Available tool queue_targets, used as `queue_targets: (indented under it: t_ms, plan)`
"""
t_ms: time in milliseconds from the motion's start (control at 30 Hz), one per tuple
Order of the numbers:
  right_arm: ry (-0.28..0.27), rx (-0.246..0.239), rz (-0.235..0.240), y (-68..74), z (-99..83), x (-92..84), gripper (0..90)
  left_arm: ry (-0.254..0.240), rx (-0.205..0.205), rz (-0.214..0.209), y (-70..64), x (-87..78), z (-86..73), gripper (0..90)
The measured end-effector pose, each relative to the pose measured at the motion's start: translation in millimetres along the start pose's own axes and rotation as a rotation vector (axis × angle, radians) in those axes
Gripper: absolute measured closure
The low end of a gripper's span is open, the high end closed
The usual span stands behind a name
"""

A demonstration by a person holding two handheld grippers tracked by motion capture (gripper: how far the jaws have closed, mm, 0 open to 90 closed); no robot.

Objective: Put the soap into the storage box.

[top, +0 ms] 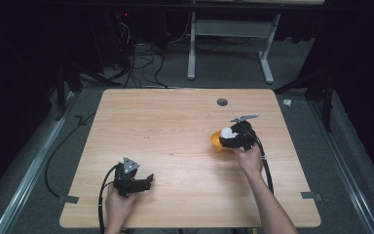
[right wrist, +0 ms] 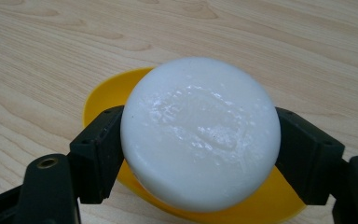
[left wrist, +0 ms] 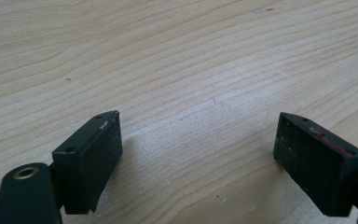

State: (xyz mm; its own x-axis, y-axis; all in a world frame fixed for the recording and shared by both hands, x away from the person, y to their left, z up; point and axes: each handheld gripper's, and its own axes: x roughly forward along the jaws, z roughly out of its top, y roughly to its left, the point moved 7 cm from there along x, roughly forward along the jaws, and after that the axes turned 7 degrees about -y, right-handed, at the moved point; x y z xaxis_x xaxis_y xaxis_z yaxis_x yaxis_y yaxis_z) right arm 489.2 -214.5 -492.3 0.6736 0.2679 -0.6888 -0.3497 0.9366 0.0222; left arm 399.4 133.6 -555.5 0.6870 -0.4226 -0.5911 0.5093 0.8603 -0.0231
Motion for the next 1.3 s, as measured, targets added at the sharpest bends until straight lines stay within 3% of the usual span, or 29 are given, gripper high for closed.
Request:
queue_targets:
  t_ms: [700,833,1300]
  plan:
    - [0.049,0.011,-0.019,0.2,-6.4,10.7,23.6,0.0,0.0,0.0,0.0,0.0,0.0,15.8]
    - [0.017,0.027,-0.007,0.8,-2.3,7.1,24.3,0.0,0.0,-0.001,0.0,0.0,0.0,15.7]
    - [-0.019,0.0,-0.018,0.2,3.8,-3.9,24.9,0.0,0.0,-0.001,0.0,0.0,0.0,15.8]
